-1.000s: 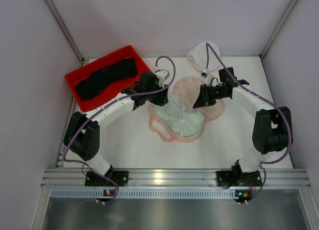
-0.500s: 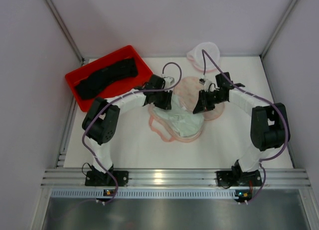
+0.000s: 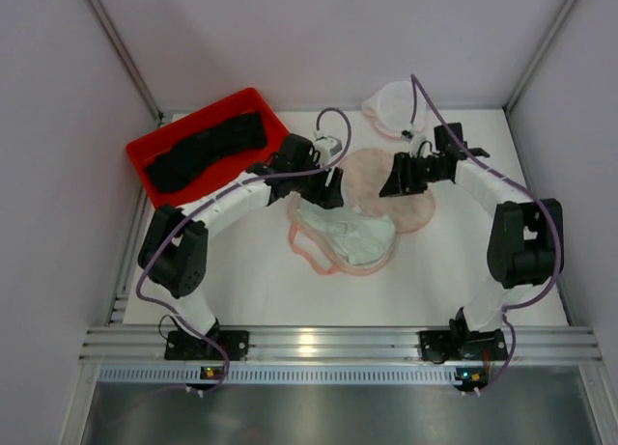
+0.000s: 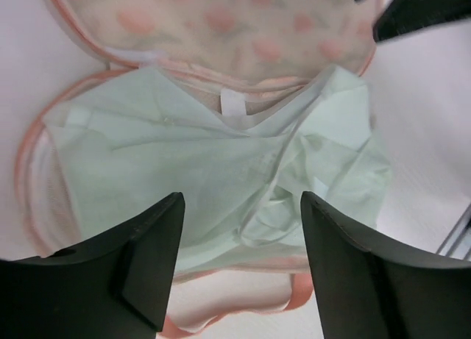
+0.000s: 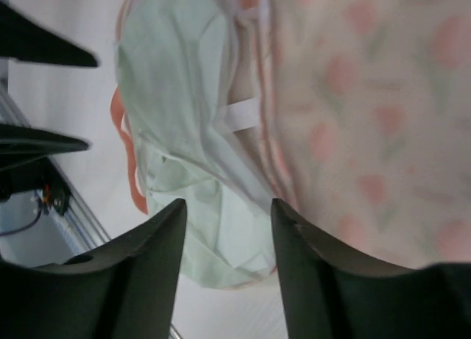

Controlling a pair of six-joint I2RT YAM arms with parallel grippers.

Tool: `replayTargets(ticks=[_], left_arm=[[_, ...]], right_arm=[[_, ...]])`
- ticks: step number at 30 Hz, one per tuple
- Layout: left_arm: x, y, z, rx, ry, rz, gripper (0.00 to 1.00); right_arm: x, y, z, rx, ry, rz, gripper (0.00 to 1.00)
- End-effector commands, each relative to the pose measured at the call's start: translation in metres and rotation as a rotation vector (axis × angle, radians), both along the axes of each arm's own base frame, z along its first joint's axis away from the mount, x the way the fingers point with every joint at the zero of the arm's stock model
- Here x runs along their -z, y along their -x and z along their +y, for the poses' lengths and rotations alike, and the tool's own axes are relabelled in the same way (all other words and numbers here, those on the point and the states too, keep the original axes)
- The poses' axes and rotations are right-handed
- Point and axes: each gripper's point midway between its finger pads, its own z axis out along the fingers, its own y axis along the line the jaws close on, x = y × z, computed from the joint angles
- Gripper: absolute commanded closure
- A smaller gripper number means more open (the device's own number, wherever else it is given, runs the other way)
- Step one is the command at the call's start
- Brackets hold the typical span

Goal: Place the bra in the laundry bag and zip it closed
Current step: Adjust the bra in the laundry bag, then close the laundry bag at the center of the board.

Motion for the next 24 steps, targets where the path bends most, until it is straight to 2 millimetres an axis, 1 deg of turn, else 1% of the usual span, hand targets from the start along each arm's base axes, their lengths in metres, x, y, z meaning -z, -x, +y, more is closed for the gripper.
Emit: replayTargets(ticks=[1, 2, 3, 4, 5, 6, 7, 8, 9, 10, 11, 12, 13, 15, 16, 17, 19, 20, 22, 23, 24], left_arm=[[-0.074, -0.008, 0.013, 0.019, 0.106, -0.123, 0.28], [-0.080, -0.005, 0.017, 0.027, 0.116, -0.105, 0.22], [-0.081, -0.004, 0.023, 0.023, 0.118, -0.090, 0.21], [-0.082, -0.009, 0.034, -0.004, 0.119, -0.078, 0.21], [-0.081, -0.006, 0.040, -0.008, 0.123, -0.058, 0.20], [-0.079, -0.005, 0.047, -0.022, 0.123, -0.036, 0.20], [-0.078, -0.009, 0.060, -0.058, 0.131, -0.017, 0.20], [-0.075, -0.003, 0.067, -0.060, 0.147, 0.007, 0.20], [-0.073, -0.008, 0.081, -0.096, 0.152, 0.017, 0.20], [-0.067, -0.004, 0.090, -0.111, 0.149, 0.034, 0.20], [-0.065, -0.004, 0.096, -0.123, 0.146, 0.041, 0.20], [-0.063, -0.005, 0.106, -0.138, 0.148, 0.043, 0.20], [-0.061, -0.001, 0.112, -0.146, 0.145, 0.048, 0.20], [-0.058, 0.000, 0.120, -0.160, 0.135, 0.048, 0.20], [-0.056, 0.003, 0.123, -0.164, 0.133, 0.051, 0.20], [-0.055, 0.005, 0.125, -0.168, 0.131, 0.053, 0.20], [-0.049, 0.008, 0.130, -0.184, 0.120, 0.068, 0.20], [-0.048, 0.010, 0.131, -0.186, 0.119, 0.073, 0.20], [-0.044, 0.013, 0.134, -0.196, 0.112, 0.087, 0.20], [-0.042, 0.015, 0.135, -0.198, 0.107, 0.091, 0.20], [-0.040, 0.016, 0.136, -0.201, 0.102, 0.095, 0.20]], right_arm=[[-0.023, -0.052, -0.050, 0.084, 0.092, -0.180, 0.43], [-0.025, -0.060, -0.064, 0.107, 0.117, -0.192, 0.40], [-0.017, -0.068, -0.082, 0.130, 0.157, -0.193, 0.37], [-0.014, -0.073, -0.099, 0.159, 0.180, -0.188, 0.34], [-0.016, -0.079, -0.109, 0.170, 0.204, -0.185, 0.33], [-0.005, -0.083, -0.117, 0.170, 0.237, -0.172, 0.33], [-0.001, -0.086, -0.125, 0.180, 0.251, -0.167, 0.31], [-0.004, -0.093, -0.136, 0.195, 0.268, -0.184, 0.30], [0.005, -0.097, -0.143, 0.204, 0.295, -0.175, 0.30], [0.006, -0.102, -0.150, 0.213, 0.313, -0.182, 0.29], [0.008, -0.105, -0.154, 0.208, 0.329, -0.189, 0.29], [0.019, -0.105, -0.156, 0.203, 0.336, -0.162, 0.29], [0.019, -0.110, -0.157, 0.201, 0.337, -0.167, 0.30], [0.032, -0.112, -0.153, 0.188, 0.315, -0.135, 0.31], [0.034, -0.114, -0.151, 0.181, 0.305, -0.133, 0.31], [0.042, -0.114, -0.147, 0.171, 0.283, -0.115, 0.32], [0.050, -0.117, -0.145, 0.171, 0.267, -0.105, 0.34], [0.059, -0.118, -0.144, 0.173, 0.261, -0.087, 0.34], [0.068, -0.118, -0.143, 0.168, 0.256, -0.077, 0.35], [0.072, -0.117, -0.142, 0.165, 0.250, -0.069, 0.36], [0.076, -0.115, -0.140, 0.161, 0.244, -0.062, 0.40]])
